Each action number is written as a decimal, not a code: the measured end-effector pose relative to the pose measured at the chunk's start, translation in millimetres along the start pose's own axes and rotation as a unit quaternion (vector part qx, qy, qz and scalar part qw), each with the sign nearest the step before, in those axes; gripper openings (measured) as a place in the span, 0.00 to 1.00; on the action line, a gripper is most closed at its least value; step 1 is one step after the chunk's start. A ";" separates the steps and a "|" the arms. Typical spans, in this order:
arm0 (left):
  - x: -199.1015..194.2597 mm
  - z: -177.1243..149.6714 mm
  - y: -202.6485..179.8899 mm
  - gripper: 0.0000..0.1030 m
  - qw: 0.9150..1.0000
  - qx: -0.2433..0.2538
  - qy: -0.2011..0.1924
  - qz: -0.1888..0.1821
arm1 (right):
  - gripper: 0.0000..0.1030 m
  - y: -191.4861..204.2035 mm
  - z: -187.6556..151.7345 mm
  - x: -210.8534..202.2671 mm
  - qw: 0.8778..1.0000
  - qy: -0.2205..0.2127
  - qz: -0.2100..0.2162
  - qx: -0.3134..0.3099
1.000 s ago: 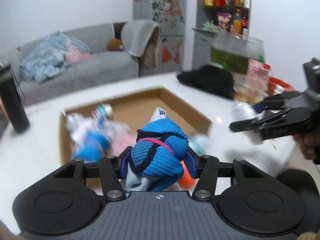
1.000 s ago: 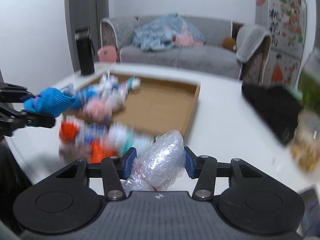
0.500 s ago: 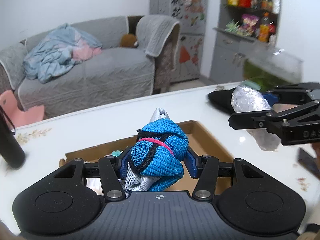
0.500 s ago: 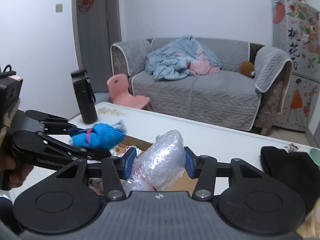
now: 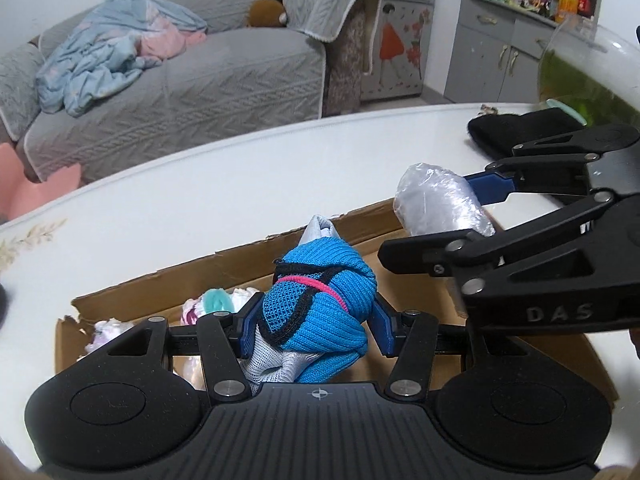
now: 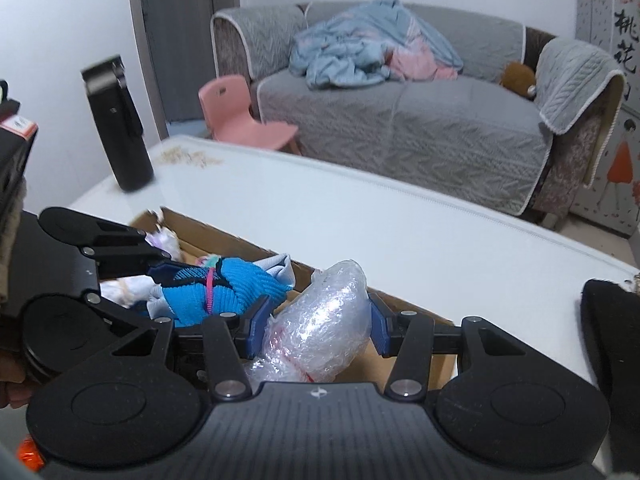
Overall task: Organize objects
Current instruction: 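Carry both held bundles into the tray and open both grippers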
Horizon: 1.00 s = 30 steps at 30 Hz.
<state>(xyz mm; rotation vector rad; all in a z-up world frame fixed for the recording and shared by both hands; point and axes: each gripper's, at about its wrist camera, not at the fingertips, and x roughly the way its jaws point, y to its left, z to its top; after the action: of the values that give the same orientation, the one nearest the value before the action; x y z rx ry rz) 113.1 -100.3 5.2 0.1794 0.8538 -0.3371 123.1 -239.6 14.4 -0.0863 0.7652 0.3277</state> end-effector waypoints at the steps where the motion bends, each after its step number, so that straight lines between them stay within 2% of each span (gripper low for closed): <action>1: 3.3 -0.3 0.2 0.58 1.000 0.002 0.002 0.002 | 0.45 -0.5 0.0 3.1 1.000 0.005 0.001 0.000; 13: 20.6 -4.0 1.2 0.58 1.000 0.007 0.026 0.012 | 0.45 -0.2 -0.6 21.4 0.999 0.042 0.001 -0.005; 24: 25.4 -3.3 -1.3 0.59 0.999 0.016 0.035 0.028 | 0.46 -0.9 1.5 25.6 0.999 0.050 -0.008 -0.020; 30: 26.3 -3.0 -0.8 0.63 0.999 0.012 0.036 0.032 | 0.46 -2.0 0.8 28.3 0.998 0.056 -0.021 -0.022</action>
<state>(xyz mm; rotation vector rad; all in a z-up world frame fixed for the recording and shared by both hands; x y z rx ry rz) 126.7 -105.9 -16.8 0.2417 0.9131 -0.2828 143.3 -234.0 -4.7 -0.1624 0.8660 0.3024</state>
